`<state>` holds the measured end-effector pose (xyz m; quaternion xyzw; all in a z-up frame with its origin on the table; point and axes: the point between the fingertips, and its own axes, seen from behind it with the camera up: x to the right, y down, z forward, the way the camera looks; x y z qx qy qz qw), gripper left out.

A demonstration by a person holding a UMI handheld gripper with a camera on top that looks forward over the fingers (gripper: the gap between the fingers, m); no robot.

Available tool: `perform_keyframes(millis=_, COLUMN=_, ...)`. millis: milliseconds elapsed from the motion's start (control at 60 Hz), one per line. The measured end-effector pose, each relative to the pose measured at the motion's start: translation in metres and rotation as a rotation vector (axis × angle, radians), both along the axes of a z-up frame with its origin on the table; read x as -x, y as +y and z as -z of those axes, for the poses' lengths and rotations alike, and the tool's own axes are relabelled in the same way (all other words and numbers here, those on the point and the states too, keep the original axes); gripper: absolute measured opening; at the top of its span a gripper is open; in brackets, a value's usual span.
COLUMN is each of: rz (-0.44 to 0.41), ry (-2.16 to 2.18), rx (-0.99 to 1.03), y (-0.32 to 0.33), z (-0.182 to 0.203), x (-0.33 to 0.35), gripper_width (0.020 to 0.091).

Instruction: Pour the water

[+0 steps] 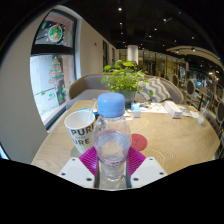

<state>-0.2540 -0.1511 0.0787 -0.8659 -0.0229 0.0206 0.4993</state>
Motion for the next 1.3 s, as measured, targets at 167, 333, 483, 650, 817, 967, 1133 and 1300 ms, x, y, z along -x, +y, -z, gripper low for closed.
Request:
perform_keyframes(millis=167, rz=-0.008, ry=-0.100, rx=-0.016, y=0.002, z=-0.027, x=-0.009, gripper_width=0.0351)
perform_keyframes(millis=333, rz=0.018, ry=-0.311, rx=-0.027, y=0.023, z=-0.068, x=-0.039, gripper_width=0.0350)
perform_keyframes(millis=483, rz=-0.014, ry=-0.623, rx=-0.055, y=0.058, z=-0.103, x=-0.059, gripper_width=0.0351)
perform_keyframes(millis=650, rz=-0.114, ry=-1.095, rx=-0.052, y=0.093, z=-0.119, x=-0.062, gripper_width=0.0349)
perform_keyframes(millis=817, rz=-0.255, ry=-1.536, rx=-0.066, y=0.110, z=-0.120, x=-0.046, gripper_width=0.0347)
perform_keyframes(millis=967, rz=-0.316, ry=-1.729, rx=0.035, y=0.113, z=-0.104, x=-0.057, gripper_width=0.0349)
perform_keyframes(millis=1133, rz=-0.390, ry=-1.823, rx=-0.003, y=0.115, z=-0.102, x=-0.046, gripper_width=0.0349)
perform_keyframes(millis=1300, rz=-0.384, ry=-1.766, rx=0.008, y=0.117, z=-0.100, x=-0.049, gripper_width=0.0349)
